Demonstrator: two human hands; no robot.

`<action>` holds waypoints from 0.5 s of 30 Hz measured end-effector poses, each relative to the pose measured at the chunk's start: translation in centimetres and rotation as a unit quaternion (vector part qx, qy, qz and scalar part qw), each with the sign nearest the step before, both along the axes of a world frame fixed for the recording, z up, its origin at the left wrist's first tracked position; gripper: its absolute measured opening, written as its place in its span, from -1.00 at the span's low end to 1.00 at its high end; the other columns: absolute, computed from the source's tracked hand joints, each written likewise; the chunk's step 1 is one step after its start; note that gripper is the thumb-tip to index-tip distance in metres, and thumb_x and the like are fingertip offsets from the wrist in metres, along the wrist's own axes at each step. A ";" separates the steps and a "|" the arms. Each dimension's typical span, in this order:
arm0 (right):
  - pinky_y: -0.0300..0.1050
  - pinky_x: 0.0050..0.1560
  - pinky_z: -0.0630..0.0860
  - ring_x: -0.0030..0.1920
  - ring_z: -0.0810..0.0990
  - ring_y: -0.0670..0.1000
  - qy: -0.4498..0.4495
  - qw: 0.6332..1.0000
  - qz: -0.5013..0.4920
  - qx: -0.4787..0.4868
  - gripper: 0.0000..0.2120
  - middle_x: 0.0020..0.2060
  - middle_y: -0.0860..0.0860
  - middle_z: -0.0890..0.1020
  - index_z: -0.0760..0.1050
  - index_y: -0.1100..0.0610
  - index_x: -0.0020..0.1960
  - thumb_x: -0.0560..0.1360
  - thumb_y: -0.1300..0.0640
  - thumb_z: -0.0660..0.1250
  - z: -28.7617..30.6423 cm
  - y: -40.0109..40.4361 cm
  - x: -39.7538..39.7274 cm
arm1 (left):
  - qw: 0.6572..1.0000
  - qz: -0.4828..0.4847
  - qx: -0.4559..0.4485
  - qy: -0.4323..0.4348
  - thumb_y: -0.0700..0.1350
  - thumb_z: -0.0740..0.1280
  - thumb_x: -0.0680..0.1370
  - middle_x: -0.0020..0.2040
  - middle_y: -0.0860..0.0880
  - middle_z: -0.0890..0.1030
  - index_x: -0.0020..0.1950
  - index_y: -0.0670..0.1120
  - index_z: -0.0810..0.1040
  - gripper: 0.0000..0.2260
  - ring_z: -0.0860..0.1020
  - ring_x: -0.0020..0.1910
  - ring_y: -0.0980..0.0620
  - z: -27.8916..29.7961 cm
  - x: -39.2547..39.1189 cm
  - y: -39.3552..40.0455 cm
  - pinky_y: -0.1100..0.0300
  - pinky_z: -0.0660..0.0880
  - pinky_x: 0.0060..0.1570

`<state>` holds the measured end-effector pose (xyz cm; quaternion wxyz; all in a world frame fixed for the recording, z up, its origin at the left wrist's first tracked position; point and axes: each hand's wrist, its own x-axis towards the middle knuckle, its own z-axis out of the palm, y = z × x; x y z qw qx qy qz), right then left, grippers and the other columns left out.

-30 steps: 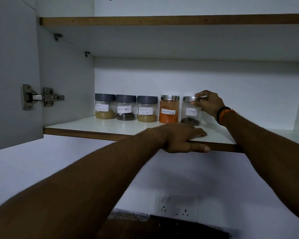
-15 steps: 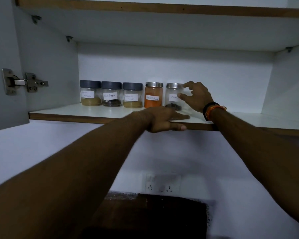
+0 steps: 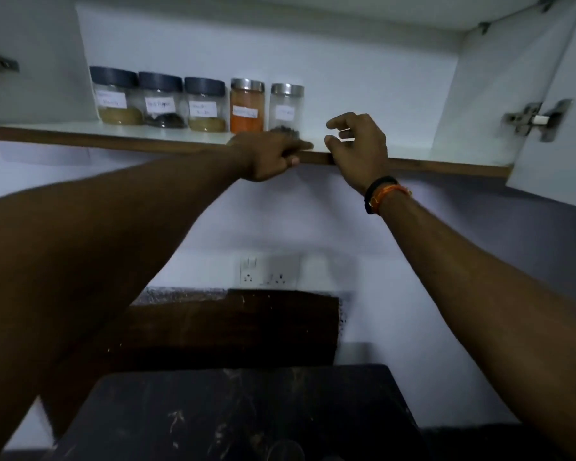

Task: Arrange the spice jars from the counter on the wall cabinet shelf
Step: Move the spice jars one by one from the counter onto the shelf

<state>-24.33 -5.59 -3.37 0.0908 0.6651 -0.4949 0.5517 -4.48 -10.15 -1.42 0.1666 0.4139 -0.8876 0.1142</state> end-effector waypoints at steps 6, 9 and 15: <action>-0.06 0.11 0.57 0.11 0.57 0.01 0.020 0.999 -0.023 -0.038 -0.76 0.11 0.10 0.55 0.60 0.16 0.13 0.46 0.24 0.34 -4.2 4.0 -0.2 | 0.995 0.040 -0.085 -0.031 -0.06 0.21 0.57 0.47 -0.14 0.40 0.59 0.07 0.18 -0.42 0.34 0.44 -0.19 -1.8 -1.0 2.0 -0.14 0.26 0.34; 0.01 0.15 0.57 0.17 0.56 0.05 0.024 0.998 -0.049 -0.002 -0.72 0.16 0.10 0.55 0.60 0.14 0.17 0.47 0.25 0.32 -6.7 5.6 -1.0 | 0.993 0.059 -0.100 -0.034 0.00 0.23 0.59 0.58 -0.18 0.19 0.64 0.05 0.01 -0.33 0.14 0.55 -0.24 -3.6 -1.4 2.7 -0.22 0.03 0.47; -0.01 0.17 0.55 0.15 0.57 0.06 0.013 0.990 -0.076 0.115 -0.70 0.16 0.08 0.55 0.58 0.10 0.17 0.48 0.29 0.29 -13.1 8.2 -2.4 | 0.993 -0.025 -0.106 0.047 -0.06 0.27 0.56 0.64 -0.20 0.02 0.65 -0.06 0.01 -0.29 0.01 0.60 -0.25 -10.4 -3.2 6.5 -0.27 -0.12 0.53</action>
